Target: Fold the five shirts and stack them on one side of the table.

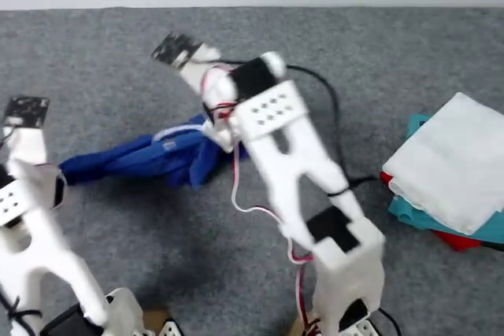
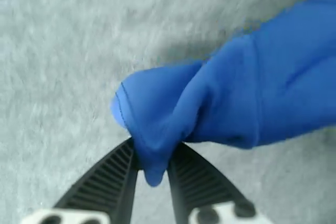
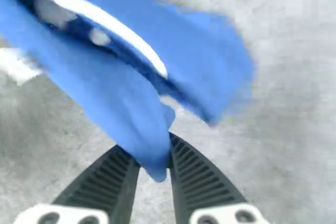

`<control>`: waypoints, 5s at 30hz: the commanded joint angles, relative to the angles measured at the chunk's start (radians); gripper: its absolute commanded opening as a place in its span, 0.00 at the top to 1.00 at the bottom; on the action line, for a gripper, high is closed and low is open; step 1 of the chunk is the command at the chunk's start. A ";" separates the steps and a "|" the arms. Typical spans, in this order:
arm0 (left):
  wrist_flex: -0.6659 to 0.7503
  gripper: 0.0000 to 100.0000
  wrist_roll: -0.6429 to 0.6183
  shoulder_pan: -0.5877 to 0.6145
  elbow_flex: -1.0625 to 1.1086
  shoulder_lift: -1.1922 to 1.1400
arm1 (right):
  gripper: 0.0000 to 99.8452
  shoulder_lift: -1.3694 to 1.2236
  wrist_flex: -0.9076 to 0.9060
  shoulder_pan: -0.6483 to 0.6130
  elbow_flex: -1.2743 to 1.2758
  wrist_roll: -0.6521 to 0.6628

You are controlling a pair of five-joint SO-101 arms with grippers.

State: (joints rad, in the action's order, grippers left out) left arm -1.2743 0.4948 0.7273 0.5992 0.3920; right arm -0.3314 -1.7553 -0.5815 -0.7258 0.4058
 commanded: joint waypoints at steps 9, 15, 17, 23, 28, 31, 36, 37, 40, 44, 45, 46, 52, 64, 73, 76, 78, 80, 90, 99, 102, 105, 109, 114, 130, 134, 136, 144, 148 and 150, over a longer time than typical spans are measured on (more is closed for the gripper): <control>-0.221 0.83 0.178 0.021 -0.093 0.035 | 0.99 0.257 -0.041 0.242 0.032 0.106; -0.293 0.82 0.230 -0.072 -0.094 0.035 | 0.99 0.259 -0.042 0.246 0.037 0.106; -0.278 0.82 0.221 -0.080 -0.108 0.035 | 0.99 0.254 -0.041 0.203 0.037 0.106; -0.172 0.82 0.032 0.043 -0.223 0.029 | 0.99 0.180 -0.041 0.105 0.037 0.100; -0.132 0.82 -0.072 0.209 -0.291 0.028 | 0.98 0.073 -0.038 0.001 0.031 0.098; -0.084 0.82 -0.118 0.318 -0.291 0.028 | 0.91 0.002 -0.019 -0.088 0.031 0.087; -0.037 0.82 -0.120 0.371 -0.231 0.026 | 0.77 -0.104 0.105 -0.219 0.031 -0.064; -0.023 0.82 -0.120 0.371 -0.209 0.026 | 0.76 -0.122 0.139 -0.245 0.031 -0.068; 0.012 0.82 -0.123 0.368 -0.163 0.028 | 0.76 -0.171 0.229 -0.314 0.031 -0.069; 0.018 0.82 -0.124 0.368 -0.127 0.028 | 0.76 -0.226 0.321 -0.377 0.031 -0.066; 0.018 0.82 -0.124 0.368 -0.117 0.028 | 0.76 -0.240 0.343 -0.387 0.031 -0.066; 0.018 0.82 -0.124 0.368 -0.108 0.028 | 0.76 -0.255 0.361 -0.394 0.031 -0.066; 0.015 0.82 -0.124 0.370 -0.068 0.035 | 0.76 -0.369 0.483 -0.398 0.031 -0.064; 0.014 0.82 -0.124 0.370 -0.039 0.035 | 0.99 -0.429 0.472 -0.323 -0.026 0.020; 0.015 0.82 -0.124 0.341 -0.048 0.035 | 0.99 -0.326 0.124 -0.265 -0.299 0.103; 0.015 0.82 -0.124 0.308 -0.048 0.035 | 0.99 -0.314 -0.033 -0.237 -0.390 0.120; 0.014 0.82 -0.124 0.279 -0.050 0.037 | 0.99 -0.297 -0.044 -0.205 -0.397 0.115; 0.014 0.82 -0.124 0.247 -0.050 0.037 | 0.99 -0.259 -0.041 -0.170 -0.393 0.120; -0.084 0.82 -0.031 -0.005 -0.116 0.029 | 0.99 -0.065 -0.038 0.007 -0.081 0.120; -0.160 0.82 0.097 -0.316 -0.051 0.028 | 0.97 -0.145 0.058 0.042 -0.041 0.107; -0.155 0.81 0.144 -0.396 0.008 0.028 | 0.91 -0.151 0.042 0.056 -0.041 0.020; -0.143 0.81 0.173 -0.477 0.074 0.026 | 0.91 -0.151 0.019 0.079 -0.041 0.008; -0.043 0.78 0.170 -0.517 0.174 0.026 | 0.99 -0.151 0.015 0.081 -0.041 0.063; 0.061 0.78 0.133 -0.519 0.265 0.025 | 0.99 -0.150 0.015 0.096 -0.041 0.063; 0.170 0.78 0.078 -0.516 0.294 -0.178 | 0.99 -0.007 0.013 0.128 -0.041 0.063; 0.072 0.79 0.046 -0.516 0.122 -0.390 | 0.99 0.058 0.007 0.154 -0.041 0.063; 0.026 0.83 0.040 -0.519 0.039 -0.491 | 0.99 0.074 -0.002 0.168 -0.041 0.063; -0.069 1.00 0.043 -0.516 -0.145 -0.672 | 0.99 0.133 -0.021 0.291 -0.041 0.066; -0.091 1.00 0.025 -0.485 -0.191 -0.565 | 0.99 0.168 -0.019 0.369 -0.041 0.069; -0.100 1.00 -0.023 -0.446 -0.234 -0.466 | 0.99 0.189 -0.013 0.418 -0.041 0.071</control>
State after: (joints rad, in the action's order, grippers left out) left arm -1.3755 0.5255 0.2256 0.4442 -0.2033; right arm -0.2194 -1.7492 -0.2317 -0.7564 0.4641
